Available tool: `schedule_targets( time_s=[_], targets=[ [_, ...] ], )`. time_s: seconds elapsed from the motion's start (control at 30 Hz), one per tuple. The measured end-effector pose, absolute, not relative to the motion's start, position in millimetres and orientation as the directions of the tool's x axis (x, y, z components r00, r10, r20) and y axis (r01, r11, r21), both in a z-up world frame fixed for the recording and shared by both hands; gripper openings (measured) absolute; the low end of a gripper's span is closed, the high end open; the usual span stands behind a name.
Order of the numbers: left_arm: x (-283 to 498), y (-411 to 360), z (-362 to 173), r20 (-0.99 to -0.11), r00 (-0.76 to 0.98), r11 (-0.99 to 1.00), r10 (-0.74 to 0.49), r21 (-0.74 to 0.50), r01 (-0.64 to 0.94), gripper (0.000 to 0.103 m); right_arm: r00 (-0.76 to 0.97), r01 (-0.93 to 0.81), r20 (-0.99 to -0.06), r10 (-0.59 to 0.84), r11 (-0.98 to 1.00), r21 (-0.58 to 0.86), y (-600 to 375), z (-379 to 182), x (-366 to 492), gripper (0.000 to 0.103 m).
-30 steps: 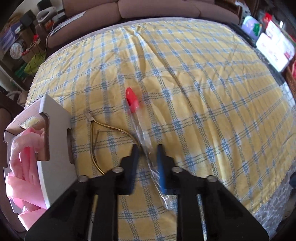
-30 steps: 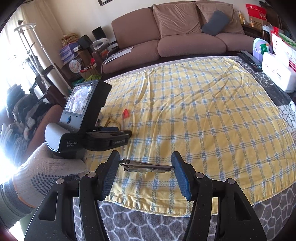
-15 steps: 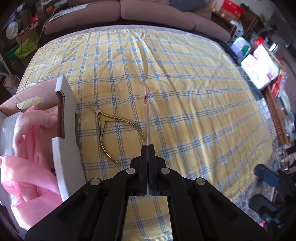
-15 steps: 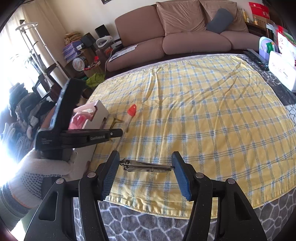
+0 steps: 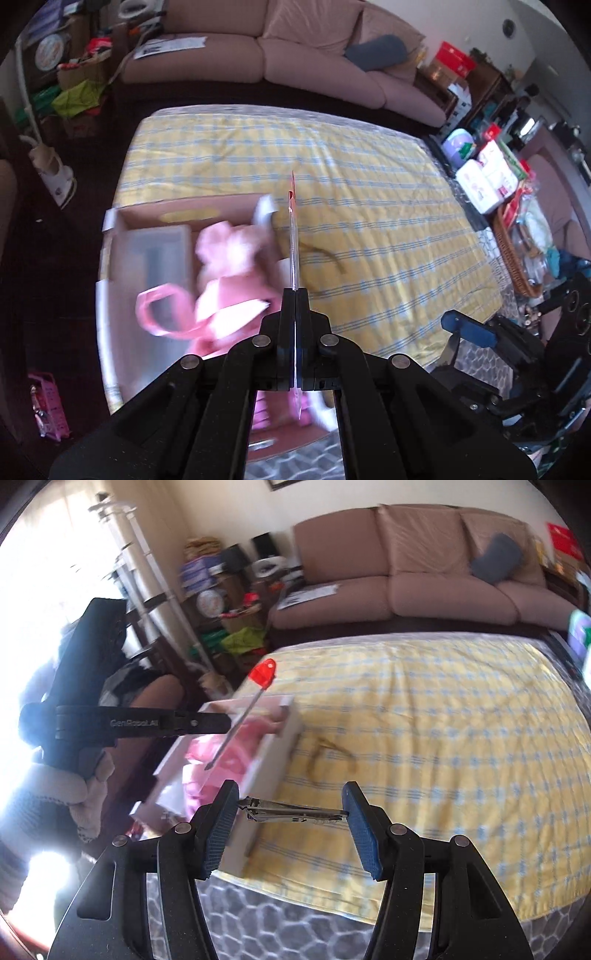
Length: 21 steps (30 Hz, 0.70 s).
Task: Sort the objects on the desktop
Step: 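Carry the clippers and red-capped file into the box and open both grippers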
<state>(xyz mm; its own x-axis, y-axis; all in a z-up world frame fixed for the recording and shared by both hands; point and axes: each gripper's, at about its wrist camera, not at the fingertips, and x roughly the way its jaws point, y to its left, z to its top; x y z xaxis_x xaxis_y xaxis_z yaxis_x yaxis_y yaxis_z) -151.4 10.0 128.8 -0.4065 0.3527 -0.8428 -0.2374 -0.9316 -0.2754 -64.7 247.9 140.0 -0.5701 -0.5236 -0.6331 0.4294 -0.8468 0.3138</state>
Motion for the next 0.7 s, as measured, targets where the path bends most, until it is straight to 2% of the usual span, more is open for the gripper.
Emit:
schedule_targets(
  time_s=[0.1,0.23,0.53,0.63,0.7],
  targets=[
    [-144.7,-30.1,119.1,-0.847,-0.419,-0.944,0.327,-0.273,-0.184,0.000,-0.513,0.501,-0.633,-0.580,-0.801,0.327,198.9,139.5,-64.3,0.060],
    [-147.8,-69.4,98.3,-0.857,-0.415,-0.952,0.305,-0.278,-0.125,0.000,-0.455,0.576,-0.674,-0.583,-0.769,0.277,135.2,125.5,-64.5,0.060],
    [-155.4,-98.8,59.1,-0.872,-0.379,-0.950,0.309,-0.300,-0.084,0.000,-0.387,0.682,-0.727,-0.567,-0.706,0.188,43.3,95.3,-77.3,0.060],
    [-150.7,-99.4,67.3,-0.850,-0.399,-0.938,0.343,-0.331,-0.102,0.005,-0.363,0.699,-0.757,-0.544,-0.696,0.165,31.2,84.9,-75.4,0.060],
    [-147.2,-99.4,76.0,-0.837,-0.416,-0.934,0.355,-0.338,-0.116,0.015,-0.339,0.690,-0.767,-0.545,-0.698,0.191,30.8,79.7,-71.7,0.060]
  ],
)
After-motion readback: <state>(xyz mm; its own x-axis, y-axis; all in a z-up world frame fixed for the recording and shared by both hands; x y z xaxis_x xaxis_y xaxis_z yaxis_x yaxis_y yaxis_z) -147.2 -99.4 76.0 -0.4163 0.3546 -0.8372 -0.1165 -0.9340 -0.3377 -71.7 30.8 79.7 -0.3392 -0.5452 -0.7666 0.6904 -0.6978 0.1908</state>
